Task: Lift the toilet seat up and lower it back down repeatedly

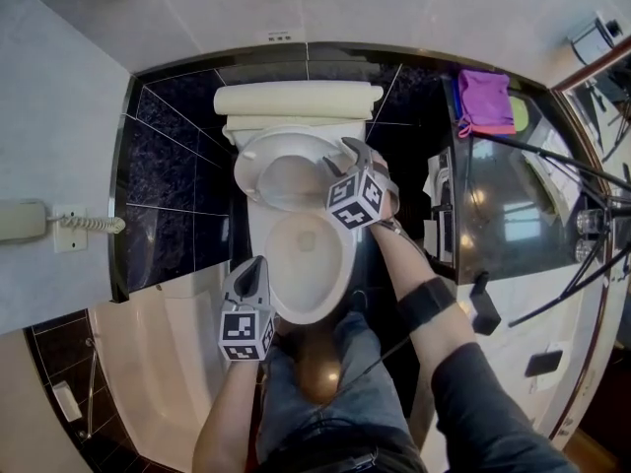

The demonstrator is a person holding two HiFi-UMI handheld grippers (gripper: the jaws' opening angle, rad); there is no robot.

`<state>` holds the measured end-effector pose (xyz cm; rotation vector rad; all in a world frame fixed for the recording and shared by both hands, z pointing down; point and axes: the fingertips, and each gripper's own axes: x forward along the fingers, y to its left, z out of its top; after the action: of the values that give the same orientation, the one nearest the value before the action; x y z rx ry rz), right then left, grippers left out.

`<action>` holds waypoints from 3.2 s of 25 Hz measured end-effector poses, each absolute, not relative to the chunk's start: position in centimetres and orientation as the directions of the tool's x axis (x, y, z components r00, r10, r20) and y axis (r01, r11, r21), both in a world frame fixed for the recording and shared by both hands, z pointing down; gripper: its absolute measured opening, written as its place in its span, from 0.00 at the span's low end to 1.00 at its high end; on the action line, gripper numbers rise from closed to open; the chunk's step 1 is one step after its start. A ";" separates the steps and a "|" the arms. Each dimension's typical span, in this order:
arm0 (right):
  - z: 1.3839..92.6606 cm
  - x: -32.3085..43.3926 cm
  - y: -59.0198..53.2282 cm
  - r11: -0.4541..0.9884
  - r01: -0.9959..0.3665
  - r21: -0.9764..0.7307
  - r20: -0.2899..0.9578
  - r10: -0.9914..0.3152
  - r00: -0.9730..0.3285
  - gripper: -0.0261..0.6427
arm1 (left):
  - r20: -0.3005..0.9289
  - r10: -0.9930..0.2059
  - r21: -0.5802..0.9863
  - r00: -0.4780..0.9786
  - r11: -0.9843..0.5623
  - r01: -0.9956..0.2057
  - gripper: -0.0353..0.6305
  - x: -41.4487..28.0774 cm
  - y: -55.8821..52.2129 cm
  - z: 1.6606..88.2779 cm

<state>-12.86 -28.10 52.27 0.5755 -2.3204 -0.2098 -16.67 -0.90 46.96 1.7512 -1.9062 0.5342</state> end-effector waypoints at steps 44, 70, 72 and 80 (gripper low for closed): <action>55.1 -4.4 -3.7 0.805 -0.096 0.585 0.601 -0.510 -0.615 0.17 | 0.702 -0.704 0.165 0.105 0.017 -0.986 0.05 -12.1 7.7 59.7; 65.5 1.1 8.7 0.799 0.112 0.591 0.742 -0.484 -0.463 0.21 | 0.693 -0.696 0.217 0.187 -0.047 -0.975 0.05 -9.7 15.1 66.3; 66.0 1.4 9.3 0.804 0.122 0.582 0.756 -0.479 -0.447 0.22 | 0.699 -0.689 0.225 0.190 -0.040 -0.973 0.05 -9.5 15.5 66.9; 66.8 2.5 10.8 0.826 0.086 0.557 0.776 -0.480 -0.409 0.22 | 0.706 -0.680 0.233 0.198 -0.041 -0.972 0.05 -8.9 16.5 68.5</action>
<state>2.45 10.78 66.77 0.2958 -1.9002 -0.6389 -8.94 16.48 68.55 1.7893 -1.5487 0.5410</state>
